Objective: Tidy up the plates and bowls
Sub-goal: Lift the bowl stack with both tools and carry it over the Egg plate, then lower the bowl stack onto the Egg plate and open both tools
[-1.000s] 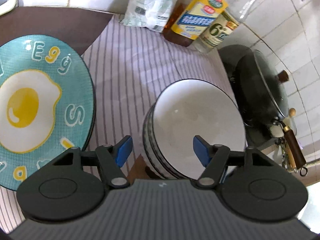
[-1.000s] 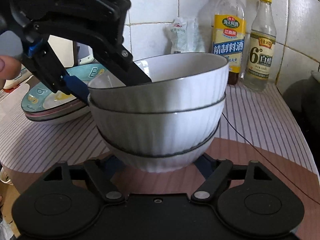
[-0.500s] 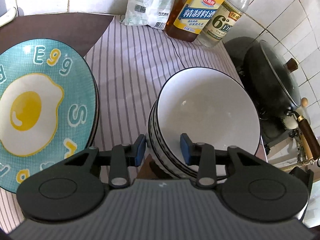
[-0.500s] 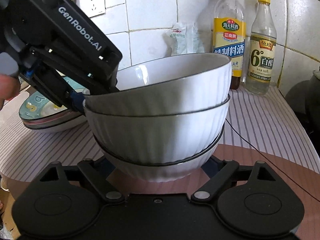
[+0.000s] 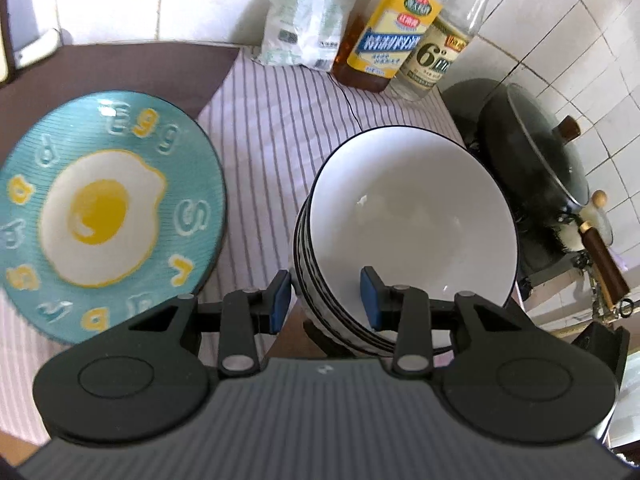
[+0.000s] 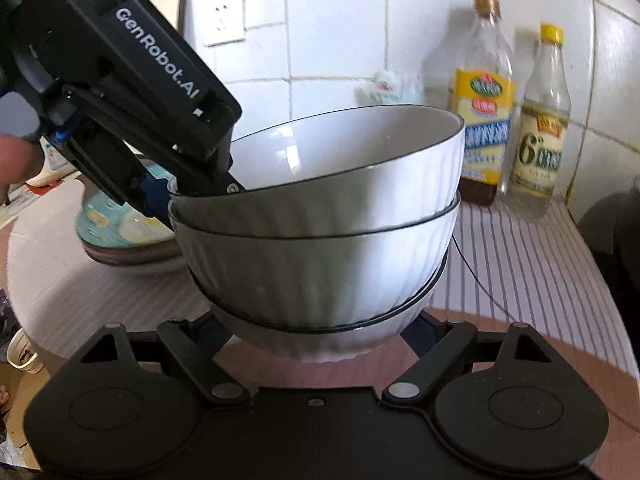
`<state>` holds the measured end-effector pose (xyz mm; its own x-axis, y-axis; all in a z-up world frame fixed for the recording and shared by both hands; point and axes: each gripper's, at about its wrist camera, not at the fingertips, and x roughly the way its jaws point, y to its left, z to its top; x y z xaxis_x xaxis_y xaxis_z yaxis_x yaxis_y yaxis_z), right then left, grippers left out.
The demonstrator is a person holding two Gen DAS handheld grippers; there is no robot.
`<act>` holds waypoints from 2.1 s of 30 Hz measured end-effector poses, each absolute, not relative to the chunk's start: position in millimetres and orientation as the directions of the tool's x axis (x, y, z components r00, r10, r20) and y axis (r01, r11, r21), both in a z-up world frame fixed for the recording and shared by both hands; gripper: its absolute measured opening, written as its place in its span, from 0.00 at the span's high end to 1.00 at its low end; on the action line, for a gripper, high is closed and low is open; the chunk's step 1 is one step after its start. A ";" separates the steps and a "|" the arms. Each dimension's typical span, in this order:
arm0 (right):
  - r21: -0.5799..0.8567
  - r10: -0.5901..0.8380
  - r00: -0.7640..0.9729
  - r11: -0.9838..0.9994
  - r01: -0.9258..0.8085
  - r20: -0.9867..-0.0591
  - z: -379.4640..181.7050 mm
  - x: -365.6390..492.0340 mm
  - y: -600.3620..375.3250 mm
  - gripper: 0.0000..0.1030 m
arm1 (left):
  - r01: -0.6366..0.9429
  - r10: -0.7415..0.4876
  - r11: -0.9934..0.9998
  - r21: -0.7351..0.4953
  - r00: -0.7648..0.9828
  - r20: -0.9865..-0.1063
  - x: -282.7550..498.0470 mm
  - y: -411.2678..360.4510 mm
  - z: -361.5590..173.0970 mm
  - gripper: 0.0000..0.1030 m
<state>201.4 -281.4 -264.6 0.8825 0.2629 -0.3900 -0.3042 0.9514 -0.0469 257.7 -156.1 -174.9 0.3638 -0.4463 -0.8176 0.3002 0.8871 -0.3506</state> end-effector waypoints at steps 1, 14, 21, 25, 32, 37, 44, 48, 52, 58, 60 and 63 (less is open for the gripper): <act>-0.050 0.267 0.882 0.950 -0.310 -0.387 -259.6 199.3 -278.2 0.12 | 0.307 -0.445 0.887 -0.344 0.373 -0.814 254.6 -152.7 -168.8 0.65; -0.091 0.342 0.871 0.914 -0.396 -0.353 -217.5 199.7 -205.9 0.12 | 0.274 -0.406 0.910 -0.311 0.434 -0.804 257.1 -69.1 -120.4 0.65; -0.075 0.373 0.867 0.905 -0.418 -0.331 -221.1 227.3 -151.5 0.12 | 0.276 -0.332 0.935 -0.222 0.461 -0.823 283.0 -29.5 -123.3 0.65; -0.046 0.369 0.862 0.911 -0.409 -0.347 -228.4 253.1 -131.8 0.12 | 0.280 -0.335 0.933 -0.228 0.434 -0.836 304.2 -10.5 -136.7 0.65; -0.049 0.309 0.871 0.934 -0.353 -0.383 -246.8 272.5 -107.6 0.12 | 0.321 -0.358 0.916 -0.242 0.380 -0.853 333.7 0.0 -164.9 0.64; -0.041 0.243 0.885 0.959 -0.281 -0.397 -254.9 277.3 -93.7 0.12 | 0.384 -0.373 0.894 -0.233 0.346 -0.861 344.8 -0.6 -172.5 0.64; -0.036 0.194 0.891 0.973 -0.228 -0.411 -255.5 280.3 -83.2 0.12 | 0.394 -0.405 0.881 -0.263 0.341 -0.848 348.9 5.3 -179.7 0.64; -0.042 0.169 0.894 0.978 -0.204 -0.415 -254.2 278.8 -82.6 0.12 | 0.403 -0.411 0.876 -0.264 0.339 -0.846 351.0 5.9 -180.7 0.64; -0.032 0.123 0.893 0.988 -0.151 -0.433 -253.8 279.8 -80.5 0.12 | 0.409 -0.414 0.873 -0.264 0.336 -0.846 350.3 3.4 -180.6 0.64; -0.027 0.049 0.891 0.997 -0.069 -0.451 -251.1 264.4 -77.4 0.09 | 0.413 -0.405 0.875 -0.253 0.336 -0.851 348.4 -1.3 -178.9 0.63; -0.013 0.049 0.887 0.998 -0.062 -0.459 -248.6 257.4 -79.7 0.09 | 0.411 -0.386 0.883 -0.228 0.357 -0.850 346.8 -1.8 -176.2 0.61; -0.016 0.053 0.886 0.998 -0.067 -0.460 -241.5 244.8 -83.0 0.09 | 0.406 -0.350 0.896 -0.180 0.395 -0.849 341.4 -3.1 -168.6 0.58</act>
<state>244.8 -83.0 -241.5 0.8861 0.0525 -0.4604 -0.0673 0.9976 -0.0157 341.4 -3.1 -168.6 0.3954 -0.3503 -0.8491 0.4064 0.8957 -0.1803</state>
